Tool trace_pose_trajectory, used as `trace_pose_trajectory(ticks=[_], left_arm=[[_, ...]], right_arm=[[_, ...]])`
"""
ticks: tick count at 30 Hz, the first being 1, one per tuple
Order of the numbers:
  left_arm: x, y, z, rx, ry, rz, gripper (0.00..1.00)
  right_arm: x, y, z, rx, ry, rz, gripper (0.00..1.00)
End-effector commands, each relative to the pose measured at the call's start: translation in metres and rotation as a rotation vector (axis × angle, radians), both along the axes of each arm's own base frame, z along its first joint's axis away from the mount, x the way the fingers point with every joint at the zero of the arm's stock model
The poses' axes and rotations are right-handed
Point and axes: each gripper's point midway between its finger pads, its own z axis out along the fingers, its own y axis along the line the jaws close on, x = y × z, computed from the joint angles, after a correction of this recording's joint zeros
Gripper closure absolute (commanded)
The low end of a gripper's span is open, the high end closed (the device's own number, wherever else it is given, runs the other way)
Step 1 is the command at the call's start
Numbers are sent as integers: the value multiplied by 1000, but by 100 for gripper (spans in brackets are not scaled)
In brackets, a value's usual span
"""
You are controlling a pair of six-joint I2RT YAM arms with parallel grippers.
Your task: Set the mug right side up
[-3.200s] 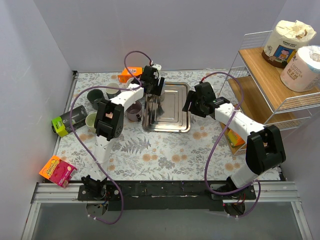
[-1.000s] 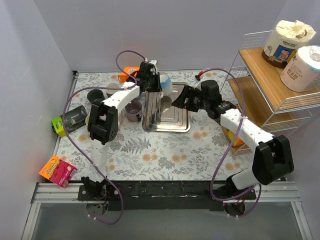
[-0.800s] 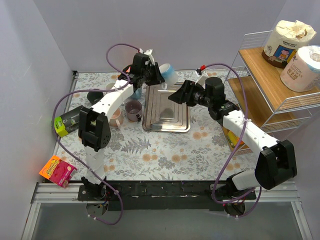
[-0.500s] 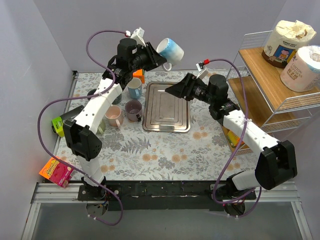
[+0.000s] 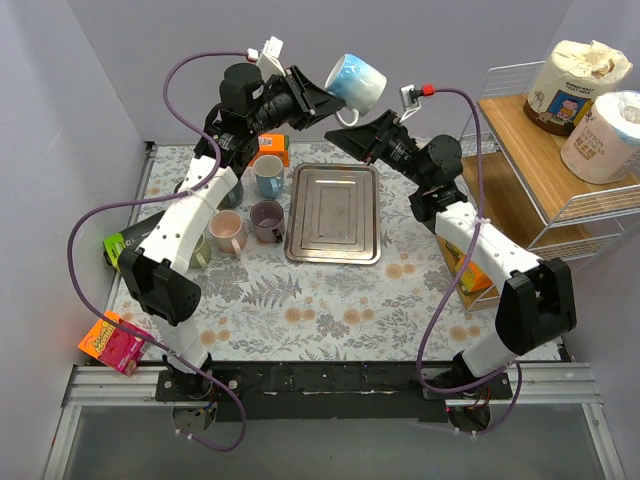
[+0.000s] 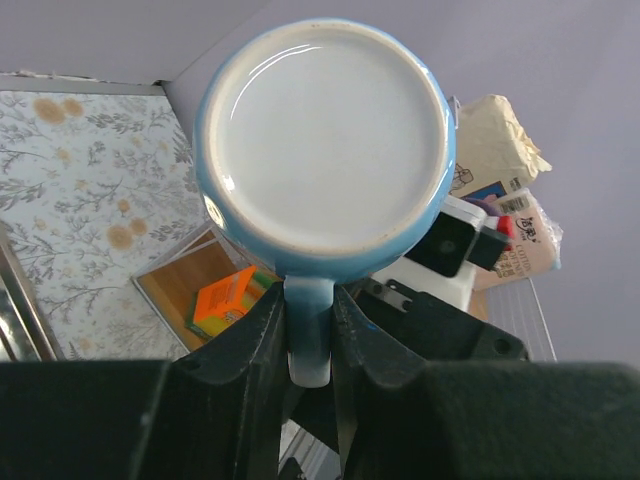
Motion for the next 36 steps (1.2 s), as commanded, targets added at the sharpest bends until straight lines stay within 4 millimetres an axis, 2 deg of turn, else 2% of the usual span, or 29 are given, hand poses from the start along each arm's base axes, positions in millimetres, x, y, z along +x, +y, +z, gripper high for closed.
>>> trace_pose_trajectory(ticks=[1, 7, 11, 17, 18, 19, 21, 22, 24, 25, 28, 30, 32, 33, 36], left_arm=[[-46, 13, 87, -141, -182, -65, 100], [-54, 15, 91, -149, -190, -72, 100], [-54, 16, 81, -145, -160, -74, 100], [-59, 17, 78, -146, -147, -74, 100], [-59, 18, 78, -146, -150, -74, 100], [-59, 19, 76, -143, -147, -71, 100], [-60, 19, 74, -143, -140, -71, 100], [-60, 18, 72, -143, -136, -72, 100], [-61, 19, 69, -144, -128, -72, 100], [-61, 18, 65, -142, -120, -74, 100], [-63, 18, 59, -141, -108, -85, 100], [-66, 18, 56, -144, -100, -91, 100], [-65, 17, 47, -141, -78, -92, 100], [-66, 17, 47, -145, -80, -96, 100], [-65, 17, 38, -140, -62, -95, 100]], right_arm=[[7, -6, 28, 120, -46, -22, 31], [7, -15, 34, 168, -69, -73, 30], [5, -21, 39, 196, -91, -98, 29], [6, -30, 36, 228, -71, -143, 34], [7, -31, 35, 237, -57, -145, 37], [7, -32, 35, 244, -51, -149, 45], [6, -32, 38, 256, -52, -142, 52], [6, -33, 38, 260, -51, -141, 60], [4, -33, 36, 267, -43, -135, 65], [4, -34, 37, 271, -42, -138, 72], [3, -35, 34, 280, -34, -132, 78], [2, -35, 34, 290, -29, -126, 78], [2, -34, 35, 290, -30, -119, 95], [3, -33, 34, 285, -26, -118, 99], [3, -32, 32, 276, -18, -115, 99]])
